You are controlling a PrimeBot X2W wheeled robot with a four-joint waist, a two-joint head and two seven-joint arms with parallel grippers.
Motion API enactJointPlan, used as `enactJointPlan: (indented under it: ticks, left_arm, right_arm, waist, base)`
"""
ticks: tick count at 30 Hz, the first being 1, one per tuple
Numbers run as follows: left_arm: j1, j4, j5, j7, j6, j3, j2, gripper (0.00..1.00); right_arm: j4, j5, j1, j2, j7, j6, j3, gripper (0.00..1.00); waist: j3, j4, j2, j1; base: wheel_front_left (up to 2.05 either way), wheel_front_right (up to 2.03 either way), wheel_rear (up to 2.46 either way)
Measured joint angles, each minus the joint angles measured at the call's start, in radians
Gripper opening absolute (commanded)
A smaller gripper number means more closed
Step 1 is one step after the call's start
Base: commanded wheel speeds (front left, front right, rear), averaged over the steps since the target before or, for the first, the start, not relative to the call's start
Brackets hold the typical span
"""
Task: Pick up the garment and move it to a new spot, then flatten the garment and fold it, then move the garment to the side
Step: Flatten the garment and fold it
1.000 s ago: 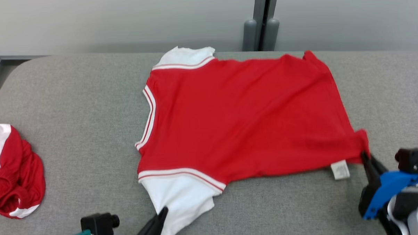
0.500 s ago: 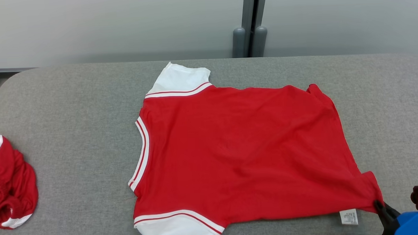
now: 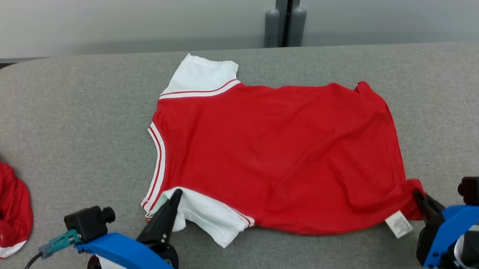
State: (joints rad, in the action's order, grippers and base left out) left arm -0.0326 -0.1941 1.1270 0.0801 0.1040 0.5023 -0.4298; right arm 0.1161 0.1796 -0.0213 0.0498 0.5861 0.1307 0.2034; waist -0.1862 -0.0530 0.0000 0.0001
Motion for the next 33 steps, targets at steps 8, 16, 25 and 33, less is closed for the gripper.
enactJointPlan:
  ticks: [8,16,25,33]
  left_arm:
    - [-0.120,0.184,-0.031,-0.084,-0.041,-0.029,0.061,0.00]
    - [-0.231,0.314,-0.090,-0.114,-0.079,-0.002,0.093,0.00]
    - [-0.342,0.435,-0.129,-0.149,-0.089,0.000,0.121,1.00]
    - [-0.333,0.491,-0.196,-0.203,-0.093,0.030,0.107,1.00]
  right_arm:
    - [-0.075,-0.013,0.139,0.000,-0.109,0.000,0.023,0.00]
    - [-0.141,-0.027,0.184,0.000,-0.158,0.000,0.021,0.00]
    - [-0.178,-0.009,0.211,0.000,-0.217,0.000,0.025,1.00]
    - [-0.183,-0.009,0.219,0.000,-0.253,0.000,0.019,1.00]
  waist:
    - [-0.068,0.007,0.0002,0.0001]
    - [-0.102,-0.003,0.0002,0.0001]
    - [-0.135,0.005,0.0003,0.0000]
    - [-0.114,-0.002,0.0001,-0.0001]
  base:
    - [0.00,0.00,0.00]
    - [0.00,0.00,0.00]
    - [0.00,0.00,0.00]
    - [0.00,0.00,0.00]
